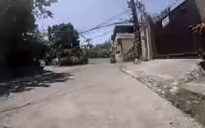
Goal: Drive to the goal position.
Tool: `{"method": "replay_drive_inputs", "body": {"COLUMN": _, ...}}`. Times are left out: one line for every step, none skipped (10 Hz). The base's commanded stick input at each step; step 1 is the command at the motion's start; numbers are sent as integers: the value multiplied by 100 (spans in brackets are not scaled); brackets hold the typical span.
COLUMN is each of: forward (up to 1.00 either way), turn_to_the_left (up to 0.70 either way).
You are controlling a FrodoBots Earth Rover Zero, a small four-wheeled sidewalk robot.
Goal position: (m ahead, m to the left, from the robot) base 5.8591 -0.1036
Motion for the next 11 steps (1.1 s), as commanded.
{"method": "replay_drive_inputs", "body": {"forward": 100, "turn_to_the_left": -34}}
{"method": "replay_drive_inputs", "body": {"forward": 100, "turn_to_the_left": -17}}
{"method": "replay_drive_inputs", "body": {"forward": 100, "turn_to_the_left": 6}}
{"method": "replay_drive_inputs", "body": {"forward": 100, "turn_to_the_left": 6}}
{"method": "replay_drive_inputs", "body": {"forward": 100, "turn_to_the_left": 6}}
{"method": "replay_drive_inputs", "body": {"forward": 100, "turn_to_the_left": 6}}
{"method": "replay_drive_inputs", "body": {"forward": 100, "turn_to_the_left": 6}}
{"method": "replay_drive_inputs", "body": {"forward": 100, "turn_to_the_left": 6}}
{"method": "replay_drive_inputs", "body": {"forward": 100, "turn_to_the_left": 6}}
{"method": "replay_drive_inputs", "body": {"forward": 100, "turn_to_the_left": 6}}
{"method": "replay_drive_inputs", "body": {"forward": 100, "turn_to_the_left": 6}}
